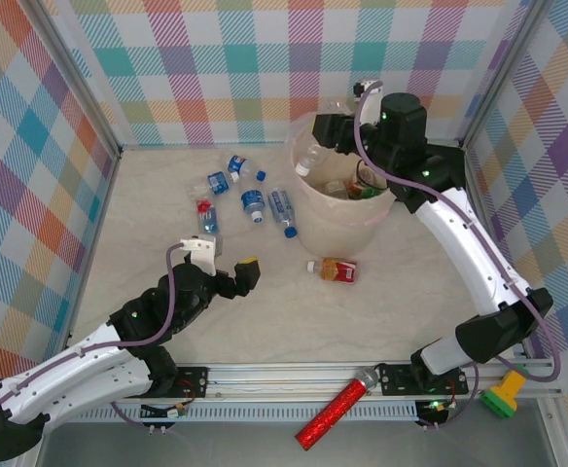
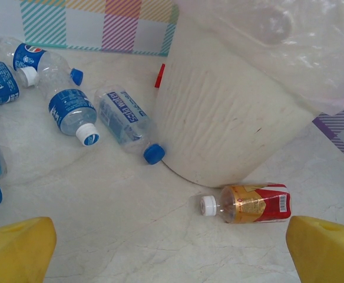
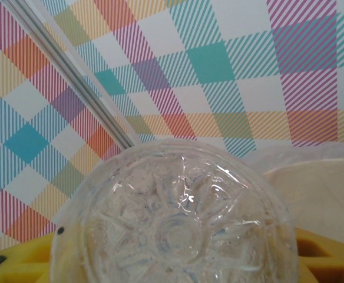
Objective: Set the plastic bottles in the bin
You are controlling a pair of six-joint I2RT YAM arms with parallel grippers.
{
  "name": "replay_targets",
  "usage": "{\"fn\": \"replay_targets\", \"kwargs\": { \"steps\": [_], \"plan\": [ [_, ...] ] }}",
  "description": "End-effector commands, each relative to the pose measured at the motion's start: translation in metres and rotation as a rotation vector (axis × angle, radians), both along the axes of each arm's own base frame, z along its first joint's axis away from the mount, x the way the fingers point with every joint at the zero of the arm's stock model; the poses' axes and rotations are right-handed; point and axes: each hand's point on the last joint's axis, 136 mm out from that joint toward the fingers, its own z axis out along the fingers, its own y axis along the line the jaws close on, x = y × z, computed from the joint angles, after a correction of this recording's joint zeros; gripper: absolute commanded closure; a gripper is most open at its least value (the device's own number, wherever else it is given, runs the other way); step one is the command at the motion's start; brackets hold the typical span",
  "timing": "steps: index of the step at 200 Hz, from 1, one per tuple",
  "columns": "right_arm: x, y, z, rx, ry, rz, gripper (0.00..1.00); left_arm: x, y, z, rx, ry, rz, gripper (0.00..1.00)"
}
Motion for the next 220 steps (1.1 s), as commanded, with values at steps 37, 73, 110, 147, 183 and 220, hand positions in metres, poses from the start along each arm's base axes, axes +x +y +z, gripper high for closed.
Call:
{"fn": "replay_targets", "kwargs": {
  "steps": [37,73,110,147,183,220],
  "plan": [
    [0.000,-0.012,0.016,-0.033,-0.061,-0.061,0.44,-0.003,0.008,0.002,-0.015,-0.010,0.021,0.00],
    [0.018,-0.043,0.016,-0.125,-0.116,-0.225,0.44,-0.004,0.010,0.000,-0.013,-0.005,0.026,0.00],
    [0.046,-0.080,0.009,-0.192,-0.136,-0.371,0.44,-0.006,0.016,0.001,-0.017,-0.012,0.039,0.01],
    [0.076,-0.093,-0.015,-0.291,-0.117,-0.439,0.44,-0.007,0.022,0.000,-0.031,-0.019,0.057,0.00],
    [0.094,-0.100,-0.036,-0.363,-0.104,-0.477,0.44,-0.010,0.030,-0.008,-0.002,-0.003,0.072,0.00],
    [0.097,-0.097,-0.048,-0.378,-0.065,-0.465,0.26,-0.011,0.036,-0.009,0.001,-0.007,0.089,0.00]
  ]
}}
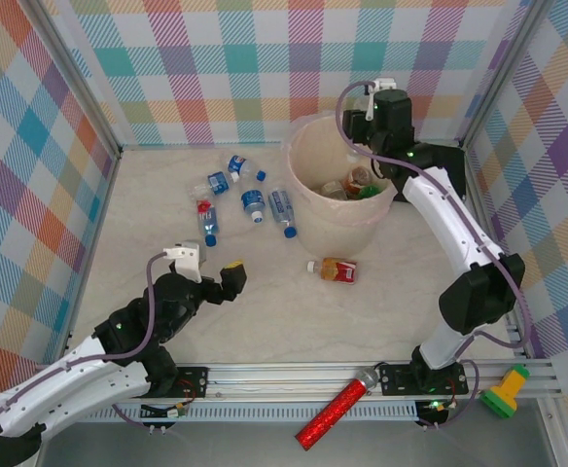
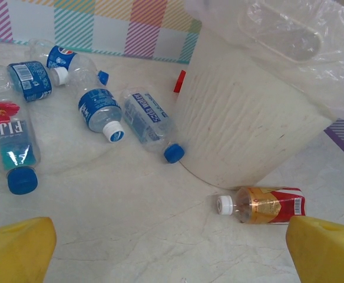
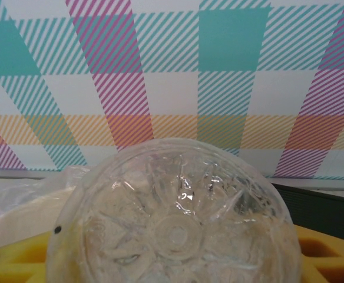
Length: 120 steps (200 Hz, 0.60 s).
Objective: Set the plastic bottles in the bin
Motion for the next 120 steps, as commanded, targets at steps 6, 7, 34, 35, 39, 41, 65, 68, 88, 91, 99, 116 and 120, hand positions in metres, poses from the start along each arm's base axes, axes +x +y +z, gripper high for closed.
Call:
{"fn": "replay_targets", "kwargs": {
  "steps": [6,7,34,35,39,41,65,68,88,91,99,116,120],
  "plan": [
    [-0.001,-0.005,0.022,0.006,-0.052,-0.012,0.21,-0.001,0.008,-0.006,0.017,0.003,0.028,0.00],
    [-0.001,-0.005,0.021,0.007,-0.051,-0.012,0.20,-0.001,0.008,-0.007,0.018,0.003,0.028,0.00],
    [-0.008,-0.001,0.025,0.036,-0.042,0.011,0.01,0.000,0.010,-0.009,0.022,0.005,0.046,0.00],
    [-0.008,-0.001,0.025,0.037,-0.042,0.012,0.01,0.000,0.010,-0.009,0.023,0.006,0.047,0.00],
    [-0.010,-0.001,0.027,0.042,-0.043,0.015,0.01,0.001,0.010,-0.009,0.023,0.007,0.050,0.00],
    [-0.010,-0.001,0.026,0.044,-0.040,0.016,0.01,0.001,0.011,-0.009,0.022,0.007,0.051,0.00],
    [-0.021,0.003,0.031,0.069,-0.032,0.040,0.01,0.004,0.014,-0.013,0.025,0.012,0.085,0.00],
    [-0.022,0.004,0.032,0.072,-0.032,0.043,0.01,0.005,0.014,-0.013,0.024,0.013,0.092,0.00],
    [-0.034,0.009,0.037,0.082,-0.031,0.063,0.01,0.009,0.017,-0.018,0.040,0.024,0.130,0.01],
    [-0.036,0.011,0.038,0.086,-0.032,0.067,0.01,0.009,0.018,-0.018,0.041,0.025,0.135,0.01],
    [-0.042,0.013,0.039,0.095,-0.031,0.075,0.01,0.011,0.019,-0.020,0.052,0.030,0.148,0.00],
    [-0.057,0.019,0.042,0.122,-0.024,0.101,0.01,0.015,0.028,-0.025,0.074,0.043,0.220,0.00],
    [-0.061,0.021,0.042,0.128,-0.021,0.108,0.01,0.016,0.029,-0.025,0.078,0.044,0.230,0.01]
  ]
}}
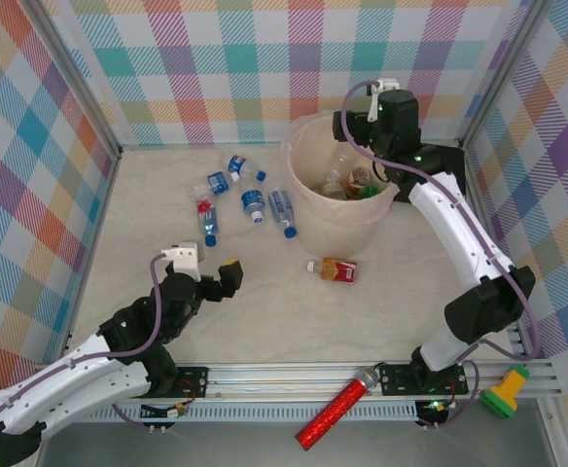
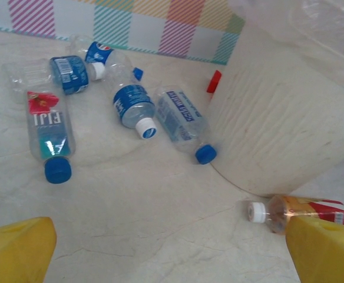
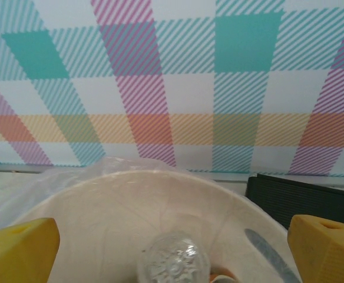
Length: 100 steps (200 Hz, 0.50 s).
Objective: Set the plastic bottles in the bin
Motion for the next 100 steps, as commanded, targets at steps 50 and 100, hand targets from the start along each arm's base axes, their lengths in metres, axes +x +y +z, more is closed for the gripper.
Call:
{"fn": "replay_targets", "kwargs": {
  "steps": [50,100],
  "plan": [
    [-0.084,0.035,0.008,0.147,0.009,0.173,0.01,0.030,0.030,-0.036,0.091,0.142,0.245,0.00],
    [-0.136,0.059,-0.004,0.155,0.019,0.315,0.01,0.067,0.039,-0.074,0.028,0.364,0.311,0.04]
  ]
}}
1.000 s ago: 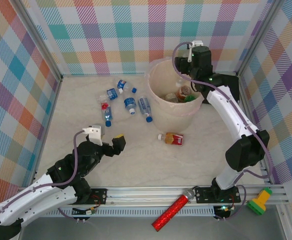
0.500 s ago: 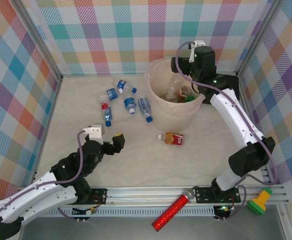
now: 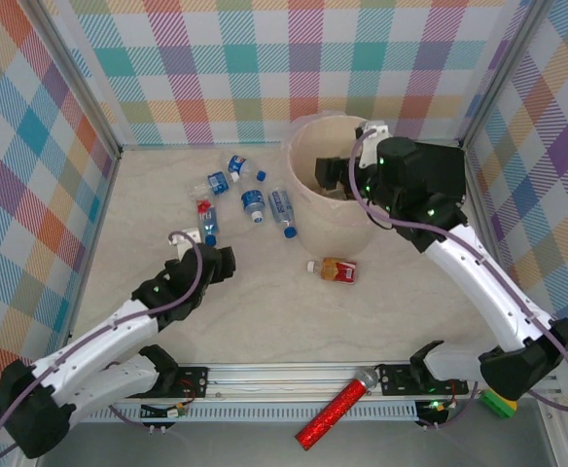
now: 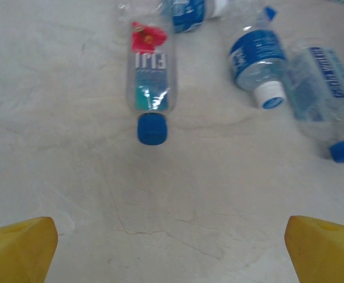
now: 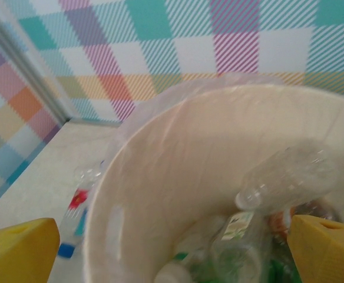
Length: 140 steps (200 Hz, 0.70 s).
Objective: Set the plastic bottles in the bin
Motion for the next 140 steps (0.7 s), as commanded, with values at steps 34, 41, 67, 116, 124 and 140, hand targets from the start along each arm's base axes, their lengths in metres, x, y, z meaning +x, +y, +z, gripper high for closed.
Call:
{"fn": "replay_targets", "kwargs": {
  "steps": [34,41,67,116,124,140],
  "plan": [
    [-0.046,0.012,0.003,0.125,-0.010,0.139,0.01,0.039,-0.001,-0.028,-0.109,0.155,0.043,0.16],
    [-0.050,0.014,0.003,0.135,-0.010,0.158,0.01,0.044,0.002,-0.032,-0.098,0.171,0.055,0.18],
    [-0.057,0.017,0.000,0.126,0.001,0.189,0.01,0.061,0.014,-0.051,-0.068,0.224,0.085,0.24],
    [-0.066,0.023,-0.012,0.136,0.035,0.232,0.01,0.094,0.008,-0.067,-0.099,0.247,0.060,0.27],
    [-0.067,0.022,-0.012,0.139,0.035,0.232,0.01,0.098,0.010,-0.069,-0.091,0.256,0.060,0.28],
    [-0.070,0.022,-0.012,0.148,0.032,0.237,0.01,0.106,0.017,-0.079,-0.082,0.287,0.068,0.29]
  ]
}}
